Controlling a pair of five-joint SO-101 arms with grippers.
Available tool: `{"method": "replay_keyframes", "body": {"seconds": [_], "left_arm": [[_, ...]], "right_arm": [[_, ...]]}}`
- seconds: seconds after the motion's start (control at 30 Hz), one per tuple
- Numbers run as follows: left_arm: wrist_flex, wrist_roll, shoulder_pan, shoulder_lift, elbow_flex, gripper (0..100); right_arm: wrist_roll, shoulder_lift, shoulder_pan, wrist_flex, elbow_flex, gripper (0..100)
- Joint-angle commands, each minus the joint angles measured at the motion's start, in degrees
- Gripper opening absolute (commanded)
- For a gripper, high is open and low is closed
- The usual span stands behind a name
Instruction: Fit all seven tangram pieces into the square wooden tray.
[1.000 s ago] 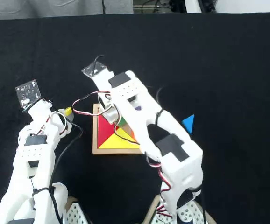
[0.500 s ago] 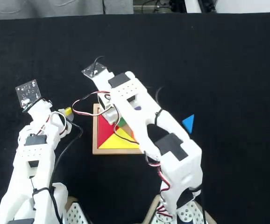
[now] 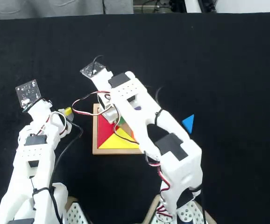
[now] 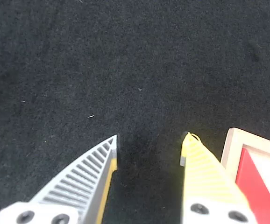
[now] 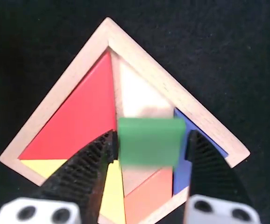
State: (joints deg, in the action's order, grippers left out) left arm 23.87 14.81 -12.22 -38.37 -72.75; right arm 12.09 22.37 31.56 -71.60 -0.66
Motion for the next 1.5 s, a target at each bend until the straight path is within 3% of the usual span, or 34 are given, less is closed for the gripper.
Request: {"method": "replay_keyframes", "body": {"seconds": [0.0, 0.33, 0.5, 0.6, 1.03, 1.27, 1.47], "left_arm": [[-1.0, -0.4, 0.7, -1.1, 0.7, 22], [-1.0, -0.4, 0.7, -1.1, 0.7, 22], [-1.0, -0.4, 0.7, -1.1, 0.7, 22], [-1.0, -0.4, 0.7, -1.1, 0.7, 22], [-1.0, -0.4, 0.7, -1.1, 0.7, 22], [-1.0, -0.4, 0.7, -1.1, 0.7, 22], [-1.0, -0.4, 0.7, -1.1, 0.7, 22]], "right_arm": [[0.7, -0.5, 0.8, 0.6, -1.1, 24.6], [0.4, -0.9, 0.8, 1.6, -2.4, 23.3], [0.2, 0.9, 0.9, 8.9, -3.9, 1.0], [-0.2, 3.9, 0.8, 9.8, -4.6, 4.4], [-0.1, 6.4, 0.7, 4.9, -8.2, 1.1], [-3.7, -12.0, -3.0, 1.9, -5.1, 1.1], [-1.3, -37.2, -15.6, 0.1, 10.4, 1.1]]}}
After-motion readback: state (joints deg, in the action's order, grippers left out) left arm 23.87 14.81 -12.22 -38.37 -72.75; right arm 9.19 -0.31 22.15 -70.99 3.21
